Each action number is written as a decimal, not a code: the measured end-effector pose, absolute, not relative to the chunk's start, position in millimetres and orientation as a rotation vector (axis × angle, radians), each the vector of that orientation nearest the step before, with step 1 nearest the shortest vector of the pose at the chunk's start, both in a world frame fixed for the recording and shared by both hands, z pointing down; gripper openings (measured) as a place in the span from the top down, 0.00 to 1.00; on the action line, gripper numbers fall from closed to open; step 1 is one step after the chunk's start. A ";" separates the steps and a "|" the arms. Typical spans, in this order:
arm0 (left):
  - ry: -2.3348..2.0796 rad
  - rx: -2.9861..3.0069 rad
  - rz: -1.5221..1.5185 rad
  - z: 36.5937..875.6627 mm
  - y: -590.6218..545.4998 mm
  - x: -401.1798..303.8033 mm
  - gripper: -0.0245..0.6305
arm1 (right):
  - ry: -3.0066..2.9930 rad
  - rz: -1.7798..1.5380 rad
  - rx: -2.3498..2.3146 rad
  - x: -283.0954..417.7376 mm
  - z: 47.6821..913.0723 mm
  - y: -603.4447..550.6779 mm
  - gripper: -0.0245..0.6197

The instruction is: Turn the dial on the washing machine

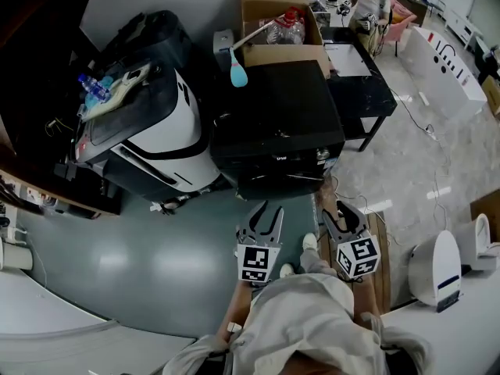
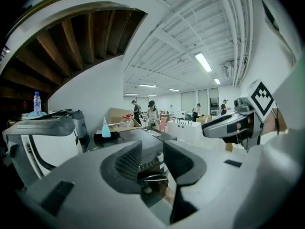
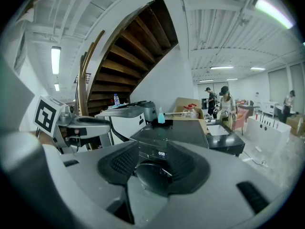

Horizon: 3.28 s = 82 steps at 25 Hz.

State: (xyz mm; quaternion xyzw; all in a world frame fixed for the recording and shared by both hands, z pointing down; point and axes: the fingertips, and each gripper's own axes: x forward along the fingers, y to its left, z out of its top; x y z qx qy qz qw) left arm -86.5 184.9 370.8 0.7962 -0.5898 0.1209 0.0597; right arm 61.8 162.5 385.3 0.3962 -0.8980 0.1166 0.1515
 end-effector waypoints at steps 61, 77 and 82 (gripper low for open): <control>-1.747 2.313 0.526 436.6 -31.2 -92.6 0.76 | -2.492 0.471 1.144 70.6 459.8 -67.7 0.70; -1.476 2.403 0.580 492.8 -47.9 -101.6 0.76 | -2.299 0.475 1.314 63.0 507.3 -69.6 0.68; -1.447 2.394 0.588 505.4 -49.3 -96.6 0.76 | -2.260 0.475 1.312 66.4 520.2 -72.9 0.68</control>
